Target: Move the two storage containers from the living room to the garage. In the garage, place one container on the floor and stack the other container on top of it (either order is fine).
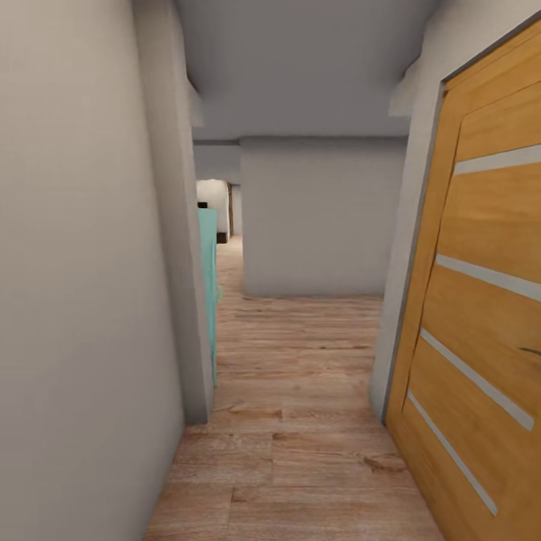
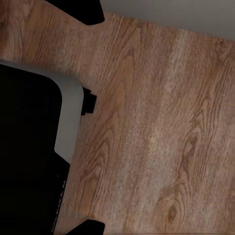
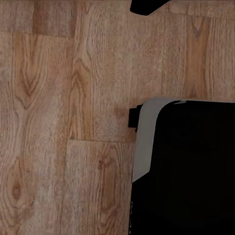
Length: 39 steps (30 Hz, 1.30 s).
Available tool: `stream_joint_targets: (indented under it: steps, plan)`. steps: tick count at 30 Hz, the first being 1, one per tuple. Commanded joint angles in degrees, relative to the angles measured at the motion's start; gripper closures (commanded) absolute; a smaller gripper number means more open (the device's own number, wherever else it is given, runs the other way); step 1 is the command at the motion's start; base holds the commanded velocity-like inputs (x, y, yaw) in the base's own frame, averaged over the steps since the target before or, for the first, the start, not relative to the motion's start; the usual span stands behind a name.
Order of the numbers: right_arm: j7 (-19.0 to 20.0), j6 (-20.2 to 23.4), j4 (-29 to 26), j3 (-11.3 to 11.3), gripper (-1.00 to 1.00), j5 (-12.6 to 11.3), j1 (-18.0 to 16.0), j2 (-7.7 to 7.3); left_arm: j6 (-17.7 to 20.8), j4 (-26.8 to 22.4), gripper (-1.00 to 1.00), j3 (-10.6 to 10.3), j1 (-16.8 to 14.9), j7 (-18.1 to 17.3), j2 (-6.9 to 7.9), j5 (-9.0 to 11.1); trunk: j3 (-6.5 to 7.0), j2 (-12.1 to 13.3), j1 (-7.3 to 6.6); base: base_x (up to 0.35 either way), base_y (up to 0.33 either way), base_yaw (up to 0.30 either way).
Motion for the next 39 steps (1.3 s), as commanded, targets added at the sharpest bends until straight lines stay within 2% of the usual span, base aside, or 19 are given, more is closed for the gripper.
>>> stream_joint_targets:
  steps: [1, 10, 21, 39]
  plan:
    - [0.03, -0.29, 0.16, 0.48, -1.0, -0.42, -0.07, 0.03, -0.16, 0.03, -1.0, -0.49, -0.04, 0.07, 0.0, 0.43, -0.08, -0.06, 0.04, 0.321, 0.0, 0.001]
    - [-0.02, -0.23, 0.16, 0.44, -1.0, -0.47, -0.07, 0.01, -0.16, 0.03, -1.0, -0.49, -0.04, 0.07, 0.0, 0.43, -0.08, -0.06, 0.04, 0.321, 0.0, 0.0]
    - [-0.03, -0.2, 0.16, 0.46, -1.0, -0.48, -0.07, 0.01, -0.16, 0.03, -1.0, -0.49, -0.04, 0.07, 0.0, 1.51, -0.08, -0.06, 0.04, 0.321, -0.01, 0.0]
    - [-0.03, -0.2, 0.16, 0.48, -1.0, -0.43, -0.07, 0.01, -0.21, 0.03, -1.0, -0.49, -0.04, 0.07, 0.08, 1.57, -0.08, -0.06, 0.04, 0.301, -0.178, 0.0]
